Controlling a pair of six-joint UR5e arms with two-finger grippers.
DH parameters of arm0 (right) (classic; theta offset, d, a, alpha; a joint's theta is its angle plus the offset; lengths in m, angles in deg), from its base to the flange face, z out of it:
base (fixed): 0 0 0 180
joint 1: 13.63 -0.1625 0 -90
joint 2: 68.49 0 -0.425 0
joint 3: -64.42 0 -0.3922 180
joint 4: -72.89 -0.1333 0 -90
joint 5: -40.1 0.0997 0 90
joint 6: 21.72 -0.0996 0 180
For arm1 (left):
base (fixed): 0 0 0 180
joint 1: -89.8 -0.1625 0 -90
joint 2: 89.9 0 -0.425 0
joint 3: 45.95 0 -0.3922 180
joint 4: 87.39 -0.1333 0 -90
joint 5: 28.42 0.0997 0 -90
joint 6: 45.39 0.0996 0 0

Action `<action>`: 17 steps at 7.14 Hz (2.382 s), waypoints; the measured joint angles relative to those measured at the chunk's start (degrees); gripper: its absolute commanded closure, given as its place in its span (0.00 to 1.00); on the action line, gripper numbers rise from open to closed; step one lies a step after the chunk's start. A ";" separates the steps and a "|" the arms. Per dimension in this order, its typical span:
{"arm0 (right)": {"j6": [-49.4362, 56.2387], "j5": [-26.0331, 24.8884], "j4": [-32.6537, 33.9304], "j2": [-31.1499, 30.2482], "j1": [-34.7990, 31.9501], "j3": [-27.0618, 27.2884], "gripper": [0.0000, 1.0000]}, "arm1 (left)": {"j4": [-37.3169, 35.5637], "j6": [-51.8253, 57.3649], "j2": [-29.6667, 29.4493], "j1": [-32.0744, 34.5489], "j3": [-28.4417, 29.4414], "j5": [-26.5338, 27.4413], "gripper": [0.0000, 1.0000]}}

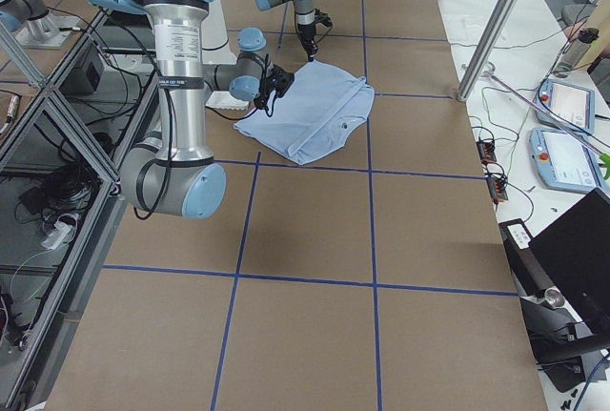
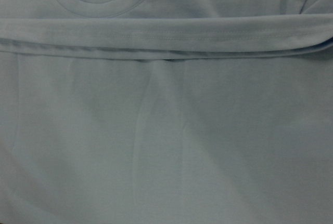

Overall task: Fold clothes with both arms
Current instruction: 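Hold the folded shirt edges with both grippers and pull slightly, then rotate the shirt square with both grippers, collar toward the right gripper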

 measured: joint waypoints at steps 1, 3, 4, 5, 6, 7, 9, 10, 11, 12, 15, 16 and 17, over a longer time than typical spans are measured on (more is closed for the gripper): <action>-0.04 -0.14 0.00 0.04 -0.03 -0.16 0.00 | -0.16 1.15 0.02 0.81 -0.24 0.10 1.00; -0.15 -2.84 0.00 0.71 0.02 -0.99 0.00 | -0.22 8.60 -0.03 4.64 0.53 0.44 1.00; -0.30 -4.10 -0.07 1.88 0.03 -1.79 0.00 | 0.02 12.59 -1.31 7.05 2.26 1.41 1.00; -0.38 -4.62 -0.28 2.57 0.06 -2.31 0.00 | 0.52 15.50 -4.61 9.79 5.51 2.50 1.00; -0.41 -4.89 -0.43 2.84 0.06 -2.44 0.00 | 3.14 16.83 -9.98 12.37 11.91 3.04 1.00; -0.43 -5.03 -0.49 3.04 0.05 -2.44 0.00 | 8.08 17.29 -15.84 14.10 20.49 3.28 1.00; -0.50 -5.13 -0.52 3.87 -0.01 -2.47 0.00 | 17.38 17.52 -26.50 16.93 37.61 4.33 1.00; -0.50 -5.43 -0.55 4.16 -0.04 -2.42 0.00 | 21.67 17.54 -30.62 17.92 44.76 5.16 1.00; -0.50 -6.49 -0.57 4.33 -0.07 -2.28 0.00 | 25.06 18.02 -33.07 18.78 49.57 5.52 1.00; -0.51 -7.81 -0.53 4.37 -0.11 -2.27 0.00 | 26.97 19.21 -34.13 19.71 52.14 5.64 1.00; -0.31 -8.89 -0.04 4.45 -0.01 -3.60 0.00 | 29.99 21.56 -34.29 20.85 53.31 5.66 0.56; 0.00 -8.94 0.06 4.80 0.13 -4.58 0.00 | 31.39 22.35 -32.33 21.03 51.17 5.58 0.56; 0.71 -8.87 0.20 5.81 0.33 -6.30 0.00 | 33.76 22.64 -27.66 21.13 46.13 5.48 0.56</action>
